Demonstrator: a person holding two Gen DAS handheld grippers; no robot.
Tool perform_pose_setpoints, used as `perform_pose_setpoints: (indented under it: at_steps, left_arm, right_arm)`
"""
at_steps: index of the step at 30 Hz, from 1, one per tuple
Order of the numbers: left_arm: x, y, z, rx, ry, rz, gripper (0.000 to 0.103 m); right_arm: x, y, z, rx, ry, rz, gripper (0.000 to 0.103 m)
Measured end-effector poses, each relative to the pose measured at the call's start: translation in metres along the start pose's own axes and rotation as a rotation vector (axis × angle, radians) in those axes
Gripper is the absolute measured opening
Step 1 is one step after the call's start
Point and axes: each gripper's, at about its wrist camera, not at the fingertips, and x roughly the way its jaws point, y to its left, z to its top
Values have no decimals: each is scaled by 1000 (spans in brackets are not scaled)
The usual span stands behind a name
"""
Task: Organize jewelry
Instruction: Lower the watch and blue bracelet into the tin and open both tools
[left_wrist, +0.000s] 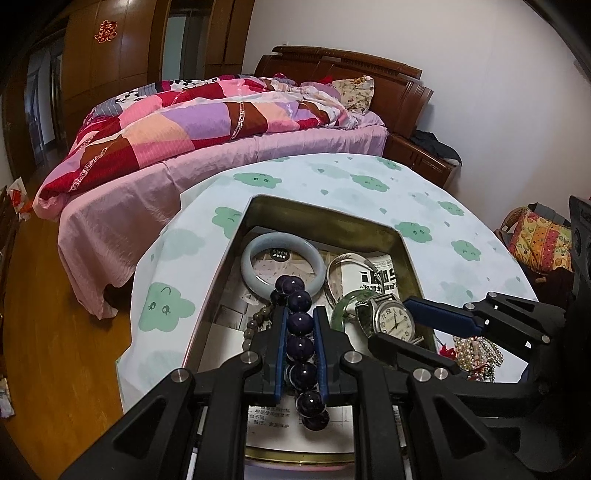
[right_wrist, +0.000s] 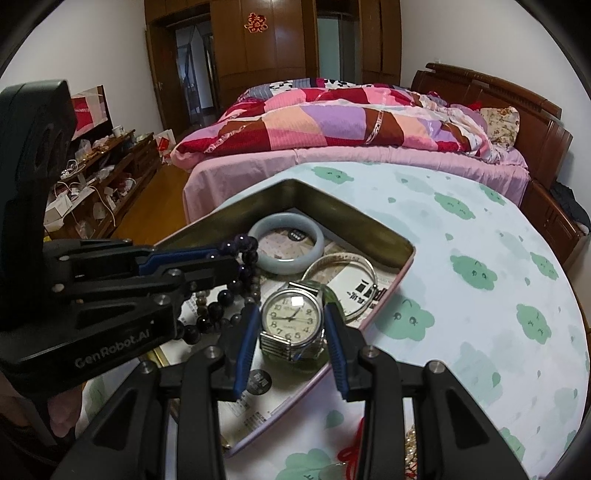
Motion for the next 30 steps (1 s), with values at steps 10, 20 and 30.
perform_pose_setpoints:
  at_steps: [10, 20, 30]
  left_arm:
    - [0, 0, 0, -1, -2, -2, 13]
    - [-7, -3, 4, 11, -30, -12, 14]
    - [-22, -3, 9, 4, -95, -12, 65]
  right_arm:
    - [3, 0, -2, -7, 5, 6, 39]
    - [0, -1, -1, 5, -9, 18, 44]
    - [-6, -1, -1, 3, -29, 1, 61]
